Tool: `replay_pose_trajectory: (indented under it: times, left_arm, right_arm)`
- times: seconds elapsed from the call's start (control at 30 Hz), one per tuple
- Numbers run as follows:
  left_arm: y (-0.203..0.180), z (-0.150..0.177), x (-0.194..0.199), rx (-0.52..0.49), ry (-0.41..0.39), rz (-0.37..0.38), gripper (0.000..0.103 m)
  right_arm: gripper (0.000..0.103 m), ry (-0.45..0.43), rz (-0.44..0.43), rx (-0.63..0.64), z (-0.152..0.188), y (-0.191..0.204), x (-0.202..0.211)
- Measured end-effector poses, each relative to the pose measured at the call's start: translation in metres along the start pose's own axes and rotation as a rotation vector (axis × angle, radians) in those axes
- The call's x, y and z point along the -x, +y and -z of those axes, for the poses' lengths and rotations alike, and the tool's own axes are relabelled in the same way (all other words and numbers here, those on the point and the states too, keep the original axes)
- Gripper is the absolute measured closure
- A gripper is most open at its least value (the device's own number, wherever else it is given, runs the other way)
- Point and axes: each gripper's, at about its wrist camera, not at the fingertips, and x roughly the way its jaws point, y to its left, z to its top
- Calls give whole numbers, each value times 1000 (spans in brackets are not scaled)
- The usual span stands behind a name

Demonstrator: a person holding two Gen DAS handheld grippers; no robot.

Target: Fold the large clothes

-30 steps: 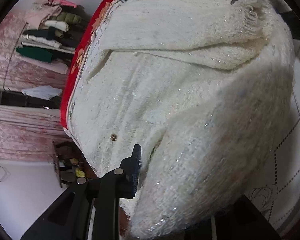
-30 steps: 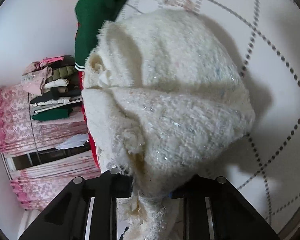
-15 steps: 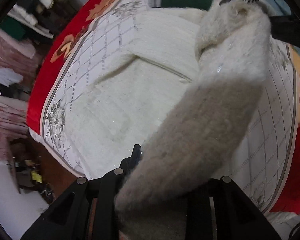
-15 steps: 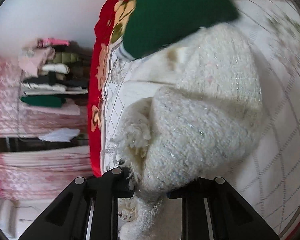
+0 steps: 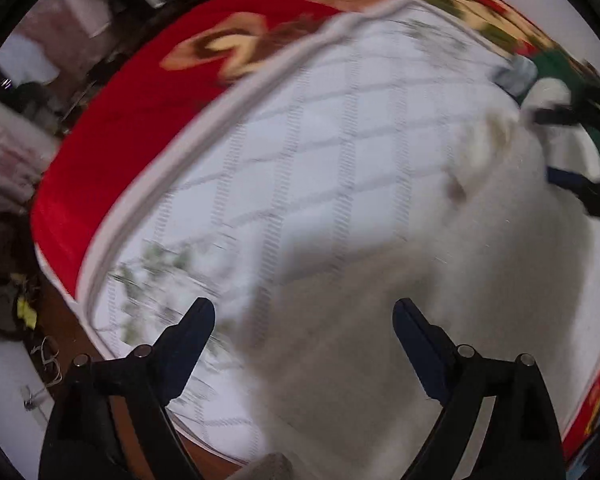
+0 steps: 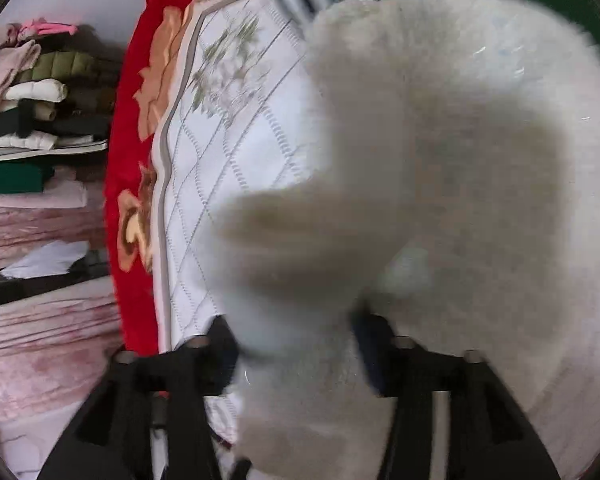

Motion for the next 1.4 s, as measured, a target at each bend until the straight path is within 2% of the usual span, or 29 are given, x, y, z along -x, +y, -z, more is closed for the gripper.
replay_pose_trajectory:
  times: [0.07, 0.1, 0.2, 0.27, 0.37, 0.43, 0.5, 0.53, 0.6, 0.7, 0.73, 0.83, 0.87, 0.9, 0.93, 0.97, 1.03, 1.13, 1.17, 1.23, 1.27, 1.3, 1.33, 1.4]
  left_arm:
    - [11, -3, -1, 20, -2, -20, 12]
    - [12, -2, 0, 24, -1, -32, 11]
    - [6, 10, -9, 38, 39, -72, 11]
    - [5, 18, -19, 37, 71, -91, 11]
    - [-1, 30, -22, 39, 81, -126, 11]
    - [-3, 33, -20, 55, 73, -138, 11]
    - [-2, 33, -14, 72, 56, -154, 11]
    - [-1, 34, -10, 86, 47, -168, 11]
    - [2, 32, -2, 104, 28, -179, 11]
    - [12, 34, 15, 135, -5, -205, 11]
    - [17, 35, 19, 147, -9, -205, 11]
    - [27, 41, 29, 162, -6, -203, 11]
    - [30, 46, 31, 158, -2, -207, 11]
    - [30, 51, 32, 154, 1, -208, 11]
    - [29, 55, 32, 149, 6, -209, 11]
    - [31, 62, 32, 144, 13, -216, 11]
    - [34, 74, 28, 145, 32, -220, 11]
    - [45, 92, 26, 167, 48, -238, 11]
    - [50, 97, 25, 174, 50, -245, 11]
    - [59, 104, 22, 190, 46, -256, 11]
    - [62, 107, 20, 194, 46, -259, 11]
    - [67, 109, 15, 202, 47, -266, 11]
    - [70, 111, 11, 208, 50, -268, 11]
    - [75, 114, 2, 220, 55, -260, 11]
  right_arm:
    - [38, -14, -74, 13, 1, -4, 16]
    - [38, -53, -77, 18, 3, -12, 35]
    - [35, -183, 26, -6, 8, -53, 88]
    - [32, -243, 131, -75, 9, -105, 116]
    - [32, -223, 141, -183, 4, -174, 113]
    - [32, -164, 13, -221, -2, -207, 88]
    - [32, -121, -157, -243, -4, -224, 62]
    - [38, -126, -184, -235, -3, -225, 58]
    - [61, -172, -197, -211, 5, -223, 57]
    - [68, -236, -225, -299, 31, -231, 80]
    - [68, -251, -215, -319, 40, -234, 88]
    - [68, -326, -122, -457, 99, -263, 126]
    - [67, -339, -64, -532, 127, -278, 139]
    - [63, -326, 24, -580, 152, -292, 150]
    - [52, -290, 97, -603, 172, -302, 155]
    - [46, -246, 140, -626, 186, -310, 158]
    - [44, -149, 165, -680, 220, -323, 167]
    - [44, -55, 222, -587, 243, -295, 181]
    - [44, -4, 242, -483, 247, -263, 182]
    - [44, 51, 217, -361, 245, -217, 175]
    - [44, 119, 173, -256, 240, -176, 157]
    - [44, 150, 155, -205, 236, -155, 144]
    - [44, 189, 114, -110, 225, -114, 119]
    - [42, 226, 69, 18, 207, -61, 73]
